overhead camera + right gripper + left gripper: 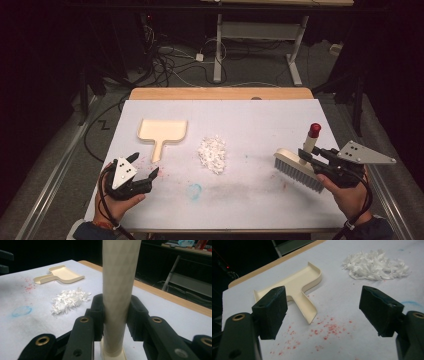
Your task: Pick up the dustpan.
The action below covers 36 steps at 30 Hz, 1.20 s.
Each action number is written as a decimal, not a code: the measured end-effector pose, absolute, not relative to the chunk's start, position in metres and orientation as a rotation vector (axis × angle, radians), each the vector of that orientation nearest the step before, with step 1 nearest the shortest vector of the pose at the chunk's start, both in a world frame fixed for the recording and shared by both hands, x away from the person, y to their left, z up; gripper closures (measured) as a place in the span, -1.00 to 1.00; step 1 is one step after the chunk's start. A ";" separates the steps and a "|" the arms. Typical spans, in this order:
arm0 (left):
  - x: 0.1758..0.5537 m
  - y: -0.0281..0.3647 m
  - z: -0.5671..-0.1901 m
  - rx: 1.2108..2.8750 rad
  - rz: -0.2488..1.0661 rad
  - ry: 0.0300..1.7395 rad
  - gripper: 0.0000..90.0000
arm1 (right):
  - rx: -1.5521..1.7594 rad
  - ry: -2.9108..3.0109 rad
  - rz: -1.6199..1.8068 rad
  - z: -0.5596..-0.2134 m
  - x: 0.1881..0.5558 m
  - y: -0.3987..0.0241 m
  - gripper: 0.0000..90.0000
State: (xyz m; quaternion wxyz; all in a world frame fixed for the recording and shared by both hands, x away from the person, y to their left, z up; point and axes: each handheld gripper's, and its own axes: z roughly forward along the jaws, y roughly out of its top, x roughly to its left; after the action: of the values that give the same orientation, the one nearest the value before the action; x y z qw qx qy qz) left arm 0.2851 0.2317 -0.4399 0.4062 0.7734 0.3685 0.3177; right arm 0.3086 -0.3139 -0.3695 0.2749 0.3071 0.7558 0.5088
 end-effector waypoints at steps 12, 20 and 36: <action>0.287 0.230 -0.450 1.997 0.749 0.995 -0.52 | 0.821 2.002 1.359 -0.366 0.306 -0.316 0.58; 0.342 0.214 -0.458 2.018 0.636 1.264 -0.51 | 0.836 2.012 1.337 -0.369 0.308 -0.314 0.58; 0.411 0.201 -0.482 2.019 0.613 1.469 0.03 | 0.815 2.048 1.317 -0.374 0.312 -0.307 0.57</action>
State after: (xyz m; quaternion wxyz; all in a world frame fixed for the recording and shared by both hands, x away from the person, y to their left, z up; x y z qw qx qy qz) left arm 0.4110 0.2015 -0.4822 0.2815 0.7534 0.5484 0.2288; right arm 0.3122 -0.3068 -0.3740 0.2829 0.3045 0.7651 0.4919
